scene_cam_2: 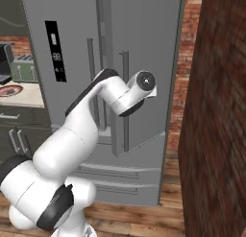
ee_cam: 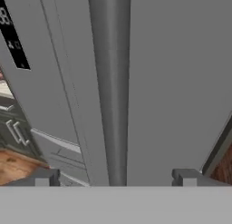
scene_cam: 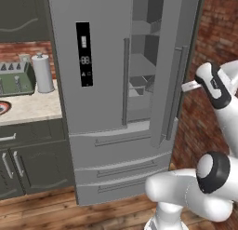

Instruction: Place one of the steaks on the plate and the other in the bowl. Then place the bowl in the fridge.

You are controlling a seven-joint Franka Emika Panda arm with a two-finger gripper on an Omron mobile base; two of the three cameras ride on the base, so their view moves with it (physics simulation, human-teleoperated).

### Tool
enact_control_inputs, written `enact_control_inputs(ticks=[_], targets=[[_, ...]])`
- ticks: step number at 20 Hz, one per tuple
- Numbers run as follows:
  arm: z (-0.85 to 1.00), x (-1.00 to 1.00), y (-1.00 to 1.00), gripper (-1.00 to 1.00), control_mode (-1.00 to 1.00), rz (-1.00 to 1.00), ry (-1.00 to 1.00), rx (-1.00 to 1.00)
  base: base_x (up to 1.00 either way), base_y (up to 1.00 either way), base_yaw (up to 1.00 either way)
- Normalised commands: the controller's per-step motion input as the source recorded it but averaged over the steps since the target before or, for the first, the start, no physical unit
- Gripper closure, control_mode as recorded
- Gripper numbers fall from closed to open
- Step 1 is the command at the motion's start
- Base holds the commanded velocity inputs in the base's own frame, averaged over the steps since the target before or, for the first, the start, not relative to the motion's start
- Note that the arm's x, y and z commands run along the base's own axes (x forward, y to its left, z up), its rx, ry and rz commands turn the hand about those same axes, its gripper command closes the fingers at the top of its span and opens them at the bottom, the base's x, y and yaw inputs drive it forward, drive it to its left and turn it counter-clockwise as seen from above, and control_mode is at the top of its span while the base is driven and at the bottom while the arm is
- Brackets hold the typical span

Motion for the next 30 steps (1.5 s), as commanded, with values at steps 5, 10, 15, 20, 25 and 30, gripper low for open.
enact_control_inputs(ticks=[5, 10, 15, 20, 25, 30], targets=[[0.16, -0.47, 0.64, -1.00, -1.00, -0.10, 0.04, -0.17, 0.00, 0.00, 0.00], [0.01, 0.00, 1.00, -1.00, -1.00, -0.14, 0.14, -0.35, 0.00, 0.00, 0.00], [-0.02, 0.09, 0.92, -1.00, -1.00, -0.03, 0.13, -0.44, 0.00, 0.00, 0.00], [0.00, 0.49, 0.31, -1.00, -1.00, 0.00, 0.21, -0.30, 0.00, 0.00, 0.00], [0.00, 0.69, 0.06, -1.00, -1.00, 0.00, 0.22, -0.27, 0.00, 0.00, 0.00], [-0.09, 0.64, 0.36, -1.00, -1.00, 0.00, 0.19, -0.34, 0.00, 0.00, 0.00]])
